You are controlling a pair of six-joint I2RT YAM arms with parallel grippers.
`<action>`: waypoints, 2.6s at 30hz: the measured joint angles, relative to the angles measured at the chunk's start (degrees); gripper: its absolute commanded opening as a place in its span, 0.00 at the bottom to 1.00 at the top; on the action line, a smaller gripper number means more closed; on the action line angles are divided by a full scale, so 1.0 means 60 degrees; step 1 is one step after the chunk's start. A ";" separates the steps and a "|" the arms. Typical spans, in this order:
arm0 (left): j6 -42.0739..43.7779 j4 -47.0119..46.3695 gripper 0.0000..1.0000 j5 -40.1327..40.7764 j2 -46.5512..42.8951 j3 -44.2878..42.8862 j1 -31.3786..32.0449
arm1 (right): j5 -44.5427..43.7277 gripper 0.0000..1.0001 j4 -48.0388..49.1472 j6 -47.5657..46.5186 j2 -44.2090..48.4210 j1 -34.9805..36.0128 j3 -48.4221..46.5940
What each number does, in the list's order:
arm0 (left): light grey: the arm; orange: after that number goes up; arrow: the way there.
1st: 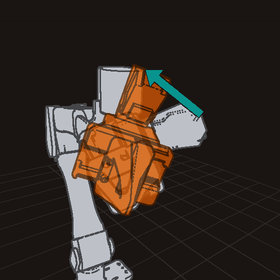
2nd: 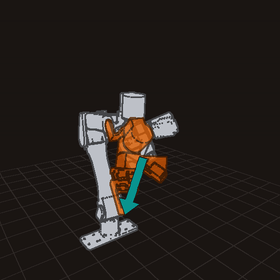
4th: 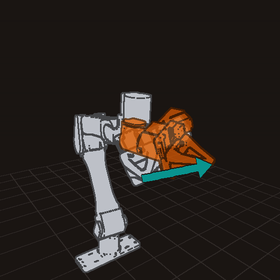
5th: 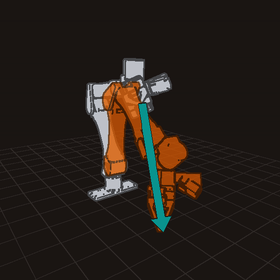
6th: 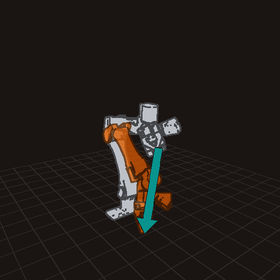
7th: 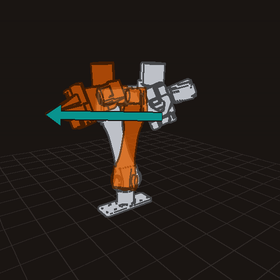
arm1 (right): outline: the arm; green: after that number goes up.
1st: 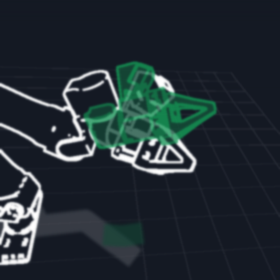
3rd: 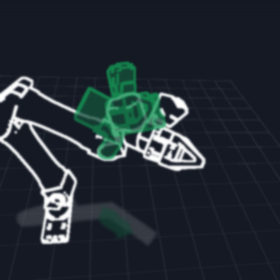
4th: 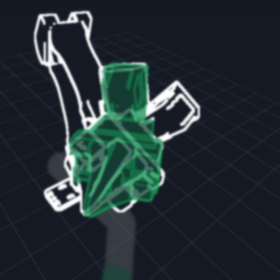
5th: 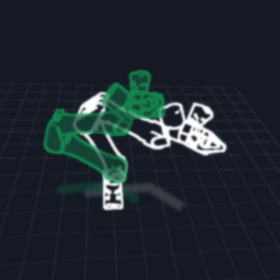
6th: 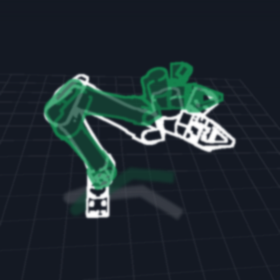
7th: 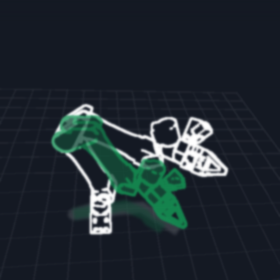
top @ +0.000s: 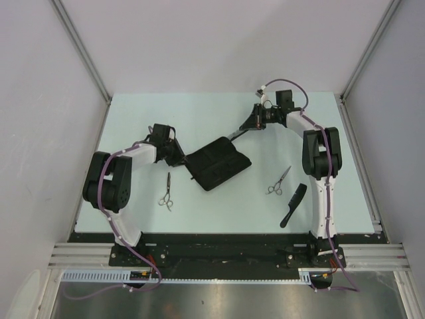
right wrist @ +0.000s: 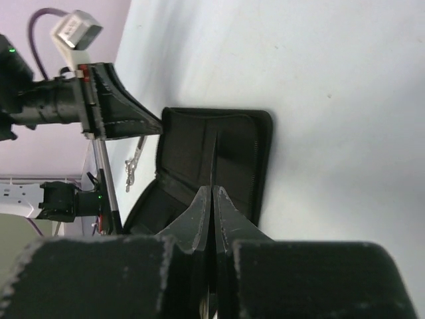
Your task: Sort the hair-cutting tools
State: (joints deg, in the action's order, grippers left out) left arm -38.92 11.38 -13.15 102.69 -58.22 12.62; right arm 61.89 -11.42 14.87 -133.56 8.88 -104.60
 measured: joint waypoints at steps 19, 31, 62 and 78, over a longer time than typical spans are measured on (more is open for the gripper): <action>0.0073 -0.0018 0.22 -0.0029 0.0051 -0.0018 0.0000 | -0.0368 0.00 -0.1792 -0.0554 -0.0586 0.0073 -0.0270; 0.0069 -0.0055 0.21 -0.0120 0.0142 -0.0080 0.0000 | -0.0459 0.00 -0.1690 -0.0495 -0.0623 0.0226 -0.0262; 0.0069 -0.0047 0.19 -0.0164 0.0189 -0.0106 0.0000 | -0.0721 0.00 -0.1031 0.0004 -0.0623 0.0127 0.0572; 0.0069 -0.0051 0.19 -0.0171 0.0193 -0.0106 0.0000 | -0.0681 0.00 -0.1282 -0.0106 -0.0656 0.0266 0.0372</action>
State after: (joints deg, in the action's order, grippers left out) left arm -38.50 11.07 -14.17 103.85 -58.85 12.62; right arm 57.80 -19.11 14.24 -137.49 10.48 -102.37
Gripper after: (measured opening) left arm 0.188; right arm 0.020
